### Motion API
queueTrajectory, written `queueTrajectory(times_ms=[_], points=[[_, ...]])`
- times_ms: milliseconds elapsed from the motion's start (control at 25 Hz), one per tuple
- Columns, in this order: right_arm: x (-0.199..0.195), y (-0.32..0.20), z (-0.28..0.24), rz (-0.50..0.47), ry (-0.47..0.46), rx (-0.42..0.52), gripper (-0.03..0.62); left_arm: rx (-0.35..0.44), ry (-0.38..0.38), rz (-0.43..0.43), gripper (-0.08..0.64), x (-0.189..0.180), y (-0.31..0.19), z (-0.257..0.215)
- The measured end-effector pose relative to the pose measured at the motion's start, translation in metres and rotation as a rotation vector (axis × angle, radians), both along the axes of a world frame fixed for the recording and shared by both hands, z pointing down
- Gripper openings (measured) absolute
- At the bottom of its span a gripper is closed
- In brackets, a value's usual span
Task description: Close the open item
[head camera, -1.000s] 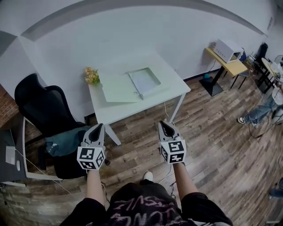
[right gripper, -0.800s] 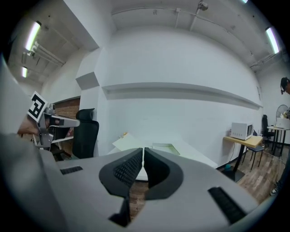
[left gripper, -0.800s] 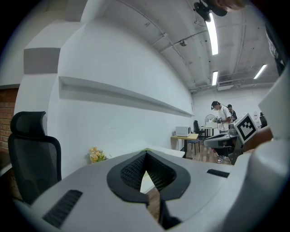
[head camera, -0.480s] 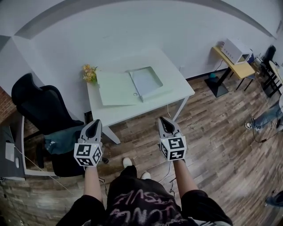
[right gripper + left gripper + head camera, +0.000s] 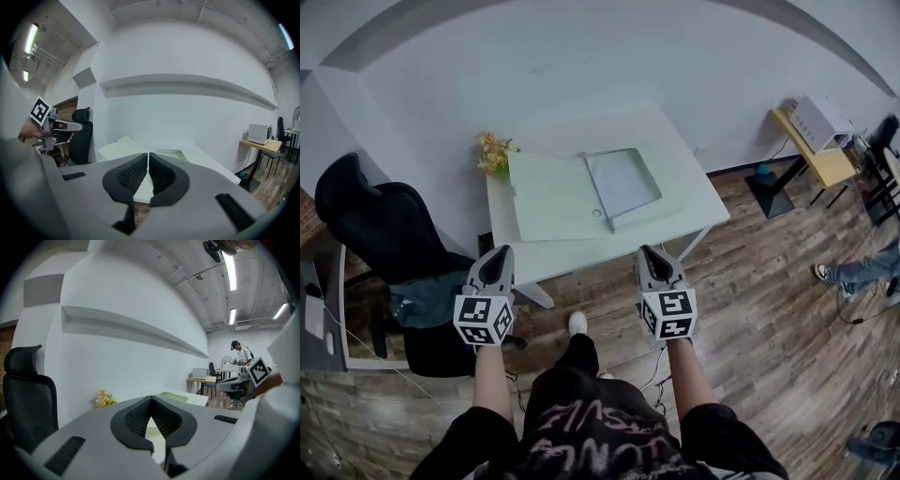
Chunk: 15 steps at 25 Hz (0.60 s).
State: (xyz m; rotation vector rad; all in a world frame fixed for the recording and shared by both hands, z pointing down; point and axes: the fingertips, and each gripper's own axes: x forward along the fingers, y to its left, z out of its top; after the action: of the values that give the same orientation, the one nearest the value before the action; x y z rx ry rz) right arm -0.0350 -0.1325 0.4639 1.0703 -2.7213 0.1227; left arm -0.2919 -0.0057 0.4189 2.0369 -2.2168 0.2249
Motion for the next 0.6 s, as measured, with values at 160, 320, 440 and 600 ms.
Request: queueTrajectory(times_ms=[160,320,440,600], points=[[-0.031,-0.036,0.005,-0.015,0.013,-0.011,0.028,-0.028,0.002,-0.019,0.014,-0.031,-0.029,0.010],[-0.065,-0.073,0.003,-0.029,0.023,-0.014,0.026,-0.049,0.003,-0.025,0.014,-0.062,-0.060,0.015],[-0.090,-0.100,-0.001,-0.040,0.030,-0.007,0.027,-0.055,0.005,-0.030,0.014,-0.087,-0.085,0.015],[-0.122,-0.132,-0.005,-0.047,0.031,-0.001,0.028,-0.060,0.013,-0.037,0.014,-0.120,-0.114,0.019]])
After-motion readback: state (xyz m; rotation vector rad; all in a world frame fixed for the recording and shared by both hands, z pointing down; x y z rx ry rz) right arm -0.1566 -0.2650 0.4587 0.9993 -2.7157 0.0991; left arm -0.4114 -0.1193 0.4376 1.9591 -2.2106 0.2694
